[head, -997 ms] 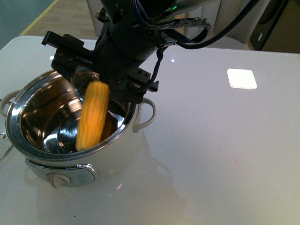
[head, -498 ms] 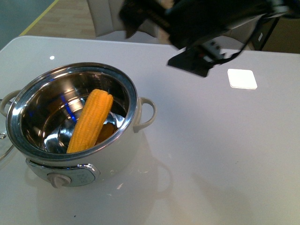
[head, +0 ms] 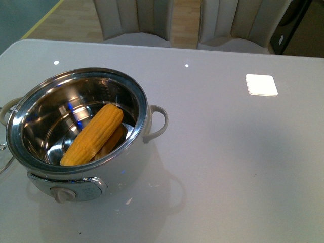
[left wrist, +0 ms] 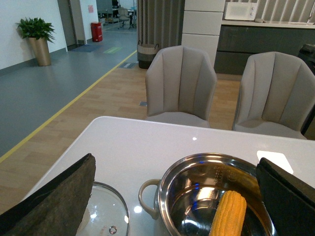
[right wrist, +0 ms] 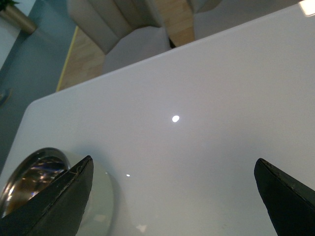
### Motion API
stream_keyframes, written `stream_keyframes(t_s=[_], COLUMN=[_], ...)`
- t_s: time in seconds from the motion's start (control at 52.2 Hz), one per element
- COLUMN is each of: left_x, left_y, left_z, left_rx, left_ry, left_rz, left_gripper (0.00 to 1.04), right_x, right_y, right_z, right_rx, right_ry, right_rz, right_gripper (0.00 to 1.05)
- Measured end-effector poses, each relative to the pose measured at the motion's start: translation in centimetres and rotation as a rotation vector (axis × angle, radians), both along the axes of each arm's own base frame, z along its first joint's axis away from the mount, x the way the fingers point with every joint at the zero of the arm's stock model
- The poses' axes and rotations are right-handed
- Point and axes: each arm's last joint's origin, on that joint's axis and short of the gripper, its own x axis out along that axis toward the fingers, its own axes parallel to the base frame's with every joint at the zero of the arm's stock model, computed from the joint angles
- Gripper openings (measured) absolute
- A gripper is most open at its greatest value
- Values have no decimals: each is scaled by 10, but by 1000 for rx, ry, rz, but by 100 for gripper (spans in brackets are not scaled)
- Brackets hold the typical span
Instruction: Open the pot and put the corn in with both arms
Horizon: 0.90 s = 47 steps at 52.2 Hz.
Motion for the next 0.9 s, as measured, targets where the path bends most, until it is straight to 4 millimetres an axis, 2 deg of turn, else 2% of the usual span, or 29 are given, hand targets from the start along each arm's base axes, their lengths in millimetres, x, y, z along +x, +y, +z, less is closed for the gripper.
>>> stream_keyframes(t_s=[0.058, 0.153, 0.268, 0.364, 0.46, 0.556, 0.69, 0.805, 0.901], left_x=[0, 0, 0, 0, 0, 0, 0, 0, 0], left_y=[0, 0, 0, 0, 0, 0, 0, 0, 0], left_z=[0, 0, 0, 0, 0, 0, 0, 0, 0], left_rx=[0, 0, 0, 0, 0, 0, 0, 0, 0], left_ry=[0, 0, 0, 0, 0, 0, 0, 0, 0], left_rz=[0, 0, 0, 0, 0, 0, 0, 0, 0], left_gripper=[98, 98, 98, 98, 98, 98, 98, 98, 98], right_x=[-21, -26, -34, -44, -52, -64, -73, -80, -84], right_y=[-8, -10, -12, -12, -12, -12, -12, -12, -12], right_z=[-6, -9, -19, -16, -14, -21, -25, -33, -30], right_rx=[-16, -46, -267, -355, -399, -421, -432, -438, -438], right_ry=[-8, -25, -278, -396, -431, -411, -435, -411, -420], right_rz=[-30, -36, -86, -88, -82, -77, -79, -73, -75], right_gripper=[96, 95, 77, 63, 47, 24, 2, 2, 2])
